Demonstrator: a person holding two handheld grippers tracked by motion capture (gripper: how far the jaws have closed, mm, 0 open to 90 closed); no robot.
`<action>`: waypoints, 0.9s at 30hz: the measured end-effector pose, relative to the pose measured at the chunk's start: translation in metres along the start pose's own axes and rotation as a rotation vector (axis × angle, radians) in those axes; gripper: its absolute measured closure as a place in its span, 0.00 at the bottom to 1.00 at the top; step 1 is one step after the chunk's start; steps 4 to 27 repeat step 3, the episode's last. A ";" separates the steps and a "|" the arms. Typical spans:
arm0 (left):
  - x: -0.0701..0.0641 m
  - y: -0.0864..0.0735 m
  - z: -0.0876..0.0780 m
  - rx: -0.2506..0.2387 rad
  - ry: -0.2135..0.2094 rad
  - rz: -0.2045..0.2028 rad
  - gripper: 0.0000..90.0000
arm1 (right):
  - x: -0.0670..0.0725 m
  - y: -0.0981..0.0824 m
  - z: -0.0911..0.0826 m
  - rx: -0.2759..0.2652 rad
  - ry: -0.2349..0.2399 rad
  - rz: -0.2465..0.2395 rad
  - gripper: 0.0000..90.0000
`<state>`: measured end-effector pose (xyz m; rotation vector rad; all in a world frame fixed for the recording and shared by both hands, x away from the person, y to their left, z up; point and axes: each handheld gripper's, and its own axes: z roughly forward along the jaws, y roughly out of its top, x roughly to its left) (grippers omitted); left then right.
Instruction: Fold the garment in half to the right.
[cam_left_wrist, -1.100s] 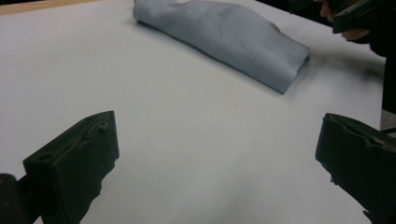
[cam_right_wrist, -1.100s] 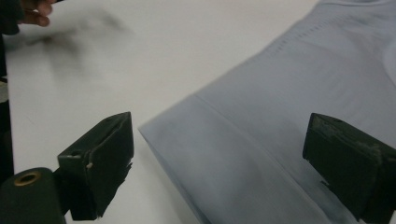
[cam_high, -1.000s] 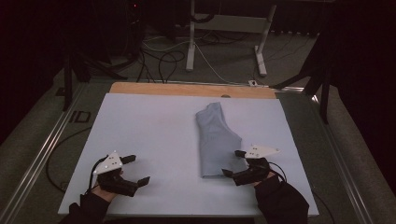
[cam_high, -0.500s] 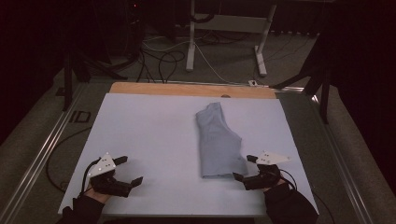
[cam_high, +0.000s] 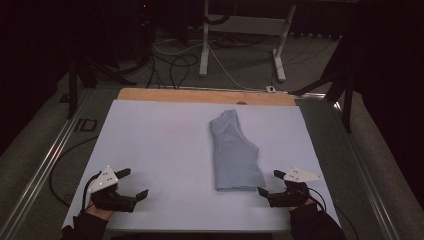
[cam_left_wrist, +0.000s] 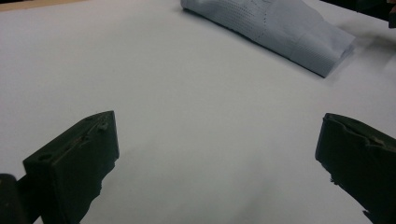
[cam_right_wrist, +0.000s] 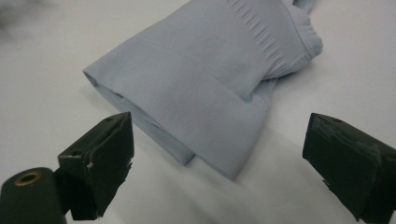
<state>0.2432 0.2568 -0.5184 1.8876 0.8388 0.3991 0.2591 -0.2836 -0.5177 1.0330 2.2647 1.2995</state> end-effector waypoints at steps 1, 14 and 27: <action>0.000 0.000 0.000 0.002 -0.004 0.002 0.00 | 0.000 0.000 0.000 -0.002 0.000 0.003 0.10; -0.001 0.000 0.001 0.004 -0.005 0.008 0.00 | -0.001 0.000 0.000 -0.004 0.005 0.004 0.10; -0.001 0.000 0.001 0.004 -0.005 0.008 0.00 | -0.001 0.000 0.000 -0.004 0.005 0.004 0.10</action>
